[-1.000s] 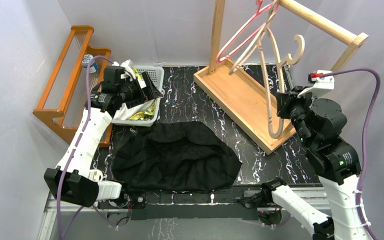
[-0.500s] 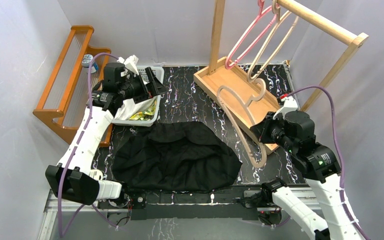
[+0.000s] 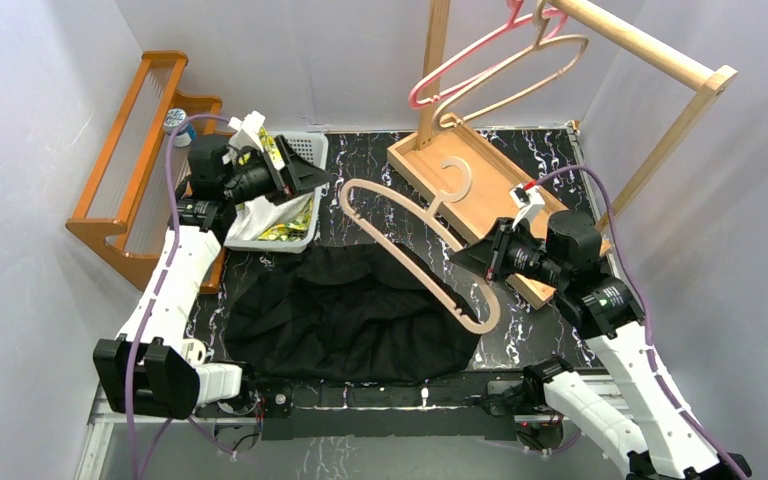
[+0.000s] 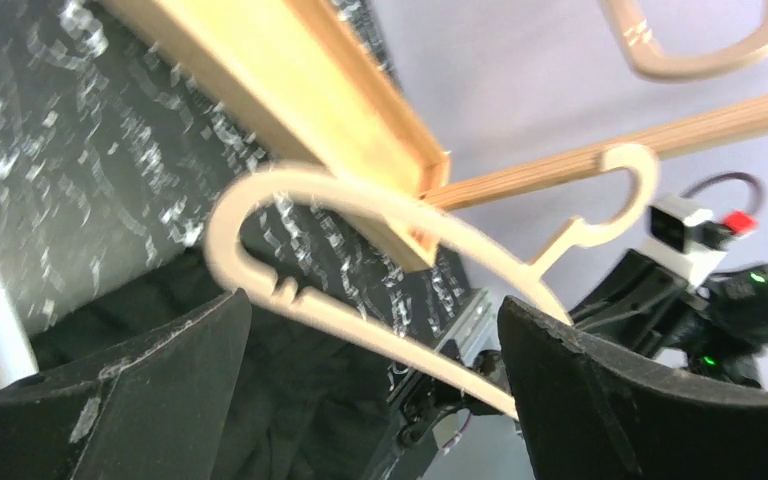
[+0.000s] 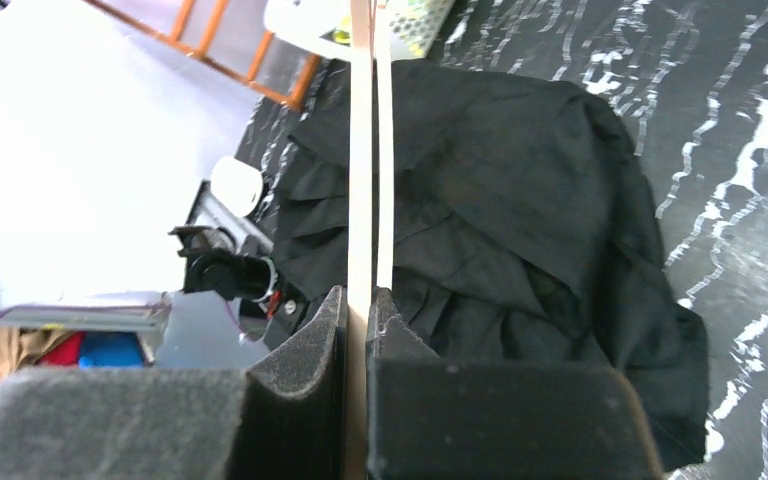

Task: Place the skirt on the hanger
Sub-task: Pick up the hanger from the clothesline.

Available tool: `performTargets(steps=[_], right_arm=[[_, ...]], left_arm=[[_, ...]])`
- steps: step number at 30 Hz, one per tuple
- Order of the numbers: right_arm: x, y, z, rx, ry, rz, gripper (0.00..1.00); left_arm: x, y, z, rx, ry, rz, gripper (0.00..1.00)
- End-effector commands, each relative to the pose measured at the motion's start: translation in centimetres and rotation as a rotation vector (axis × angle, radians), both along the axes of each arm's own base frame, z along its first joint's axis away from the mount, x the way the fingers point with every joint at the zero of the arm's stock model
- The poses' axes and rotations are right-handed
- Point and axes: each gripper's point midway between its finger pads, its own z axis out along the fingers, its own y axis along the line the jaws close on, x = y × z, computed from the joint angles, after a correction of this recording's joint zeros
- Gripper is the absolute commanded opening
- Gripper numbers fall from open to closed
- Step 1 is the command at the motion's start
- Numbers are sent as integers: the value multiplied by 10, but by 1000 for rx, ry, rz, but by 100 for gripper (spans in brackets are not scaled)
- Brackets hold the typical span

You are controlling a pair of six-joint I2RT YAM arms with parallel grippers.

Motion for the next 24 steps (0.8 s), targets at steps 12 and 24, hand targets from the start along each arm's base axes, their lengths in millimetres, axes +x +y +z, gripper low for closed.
performTargets(steps=[12, 24], right_arm=[[-22, 26, 39, -94, -365, 466, 0], [-23, 23, 61, -188, -511, 582, 0]], left_arm=[[-53, -20, 59, 1, -615, -511, 88], [-87, -52, 37, -9, -700, -749, 75]])
